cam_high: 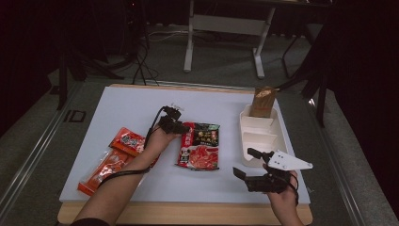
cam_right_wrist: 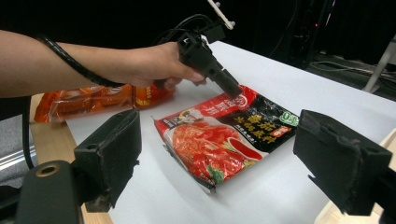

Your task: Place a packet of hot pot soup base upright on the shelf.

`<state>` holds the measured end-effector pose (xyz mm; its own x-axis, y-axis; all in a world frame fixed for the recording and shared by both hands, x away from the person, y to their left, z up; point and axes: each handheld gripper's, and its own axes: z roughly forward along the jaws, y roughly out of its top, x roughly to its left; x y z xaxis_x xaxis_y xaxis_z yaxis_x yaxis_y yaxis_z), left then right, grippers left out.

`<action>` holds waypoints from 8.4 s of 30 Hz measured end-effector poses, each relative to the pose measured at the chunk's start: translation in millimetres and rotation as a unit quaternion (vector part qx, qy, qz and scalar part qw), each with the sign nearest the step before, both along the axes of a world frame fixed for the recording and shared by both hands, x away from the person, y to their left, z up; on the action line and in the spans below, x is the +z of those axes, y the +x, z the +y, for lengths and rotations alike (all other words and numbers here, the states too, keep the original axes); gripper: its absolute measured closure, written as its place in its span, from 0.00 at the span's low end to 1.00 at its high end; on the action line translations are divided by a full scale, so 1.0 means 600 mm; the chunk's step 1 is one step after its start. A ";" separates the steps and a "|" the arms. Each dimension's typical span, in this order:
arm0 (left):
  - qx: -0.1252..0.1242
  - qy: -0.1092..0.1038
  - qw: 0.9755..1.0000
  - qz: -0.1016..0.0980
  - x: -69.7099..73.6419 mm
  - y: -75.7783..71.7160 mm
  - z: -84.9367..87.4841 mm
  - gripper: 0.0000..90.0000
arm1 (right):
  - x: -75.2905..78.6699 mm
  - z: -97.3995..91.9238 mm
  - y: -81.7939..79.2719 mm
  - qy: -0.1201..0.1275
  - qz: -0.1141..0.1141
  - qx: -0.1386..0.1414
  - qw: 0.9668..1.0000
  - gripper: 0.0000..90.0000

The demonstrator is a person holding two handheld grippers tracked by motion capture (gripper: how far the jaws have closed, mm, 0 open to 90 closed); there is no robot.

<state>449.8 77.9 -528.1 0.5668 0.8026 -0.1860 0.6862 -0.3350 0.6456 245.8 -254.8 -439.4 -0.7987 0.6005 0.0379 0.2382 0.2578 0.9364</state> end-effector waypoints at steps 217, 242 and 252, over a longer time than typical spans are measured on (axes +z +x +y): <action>-0.114 -0.181 0.964 -0.157 0.050 -0.372 0.118 0.01 | 0.068 -0.158 0.317 0.005 -0.005 -0.147 0.989 0.85; -0.119 -0.175 0.963 -0.165 0.053 -0.372 0.117 0.01 | 0.011 -0.214 0.276 0.029 0.017 -0.176 0.984 0.83; -0.114 -0.189 0.960 -0.173 0.055 -0.369 0.122 0.01 | 0.029 -0.217 0.255 0.034 0.042 -0.216 0.975 0.50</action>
